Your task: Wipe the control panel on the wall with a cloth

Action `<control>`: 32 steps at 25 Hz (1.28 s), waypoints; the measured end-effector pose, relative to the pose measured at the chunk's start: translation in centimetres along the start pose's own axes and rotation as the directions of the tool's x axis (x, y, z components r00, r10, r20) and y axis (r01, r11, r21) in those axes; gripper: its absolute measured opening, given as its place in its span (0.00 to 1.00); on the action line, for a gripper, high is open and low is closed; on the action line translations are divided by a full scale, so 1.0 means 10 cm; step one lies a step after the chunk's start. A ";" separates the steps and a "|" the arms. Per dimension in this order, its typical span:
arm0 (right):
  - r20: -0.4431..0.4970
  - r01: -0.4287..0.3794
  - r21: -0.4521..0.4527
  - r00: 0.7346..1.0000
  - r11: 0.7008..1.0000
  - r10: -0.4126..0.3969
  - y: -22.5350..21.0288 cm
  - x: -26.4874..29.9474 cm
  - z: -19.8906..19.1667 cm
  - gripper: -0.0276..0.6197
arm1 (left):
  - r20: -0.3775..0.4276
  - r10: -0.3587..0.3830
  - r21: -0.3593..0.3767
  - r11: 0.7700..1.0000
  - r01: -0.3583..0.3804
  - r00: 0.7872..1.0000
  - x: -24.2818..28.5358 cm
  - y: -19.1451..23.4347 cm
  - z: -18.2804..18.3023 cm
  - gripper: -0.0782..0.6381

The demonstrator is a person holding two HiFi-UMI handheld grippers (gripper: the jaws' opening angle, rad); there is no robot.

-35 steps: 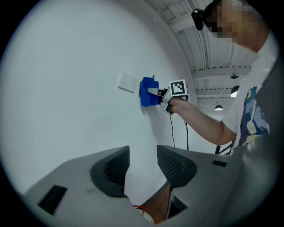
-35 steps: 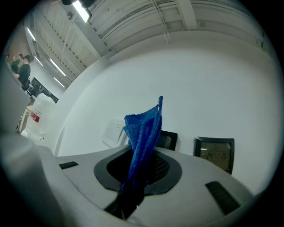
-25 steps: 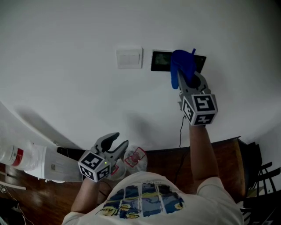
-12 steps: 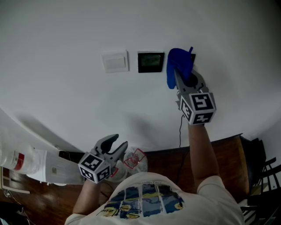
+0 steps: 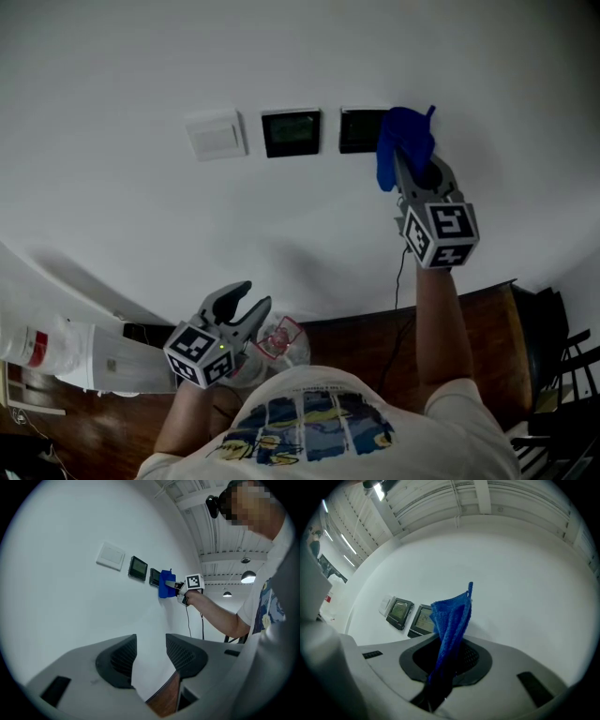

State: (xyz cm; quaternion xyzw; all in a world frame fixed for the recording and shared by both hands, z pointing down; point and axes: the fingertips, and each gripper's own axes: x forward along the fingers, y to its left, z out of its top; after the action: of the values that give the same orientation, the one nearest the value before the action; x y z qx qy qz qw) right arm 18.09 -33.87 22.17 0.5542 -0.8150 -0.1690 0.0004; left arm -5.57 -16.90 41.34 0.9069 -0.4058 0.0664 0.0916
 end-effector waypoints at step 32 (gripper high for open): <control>-0.054 -0.104 0.077 0.993 0.992 0.108 0.50 -1.76 -0.33 0.14 | 0.115 0.138 0.023 0.990 -0.141 0.984 -0.09 -0.07 0.46 0.35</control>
State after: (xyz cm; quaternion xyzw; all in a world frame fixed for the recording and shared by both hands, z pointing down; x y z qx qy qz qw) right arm 21.00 -17.26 29.96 0.5144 -0.8487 -0.1225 0.0124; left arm -5.41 -16.83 36.67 0.8799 -0.4718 0.0273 0.0493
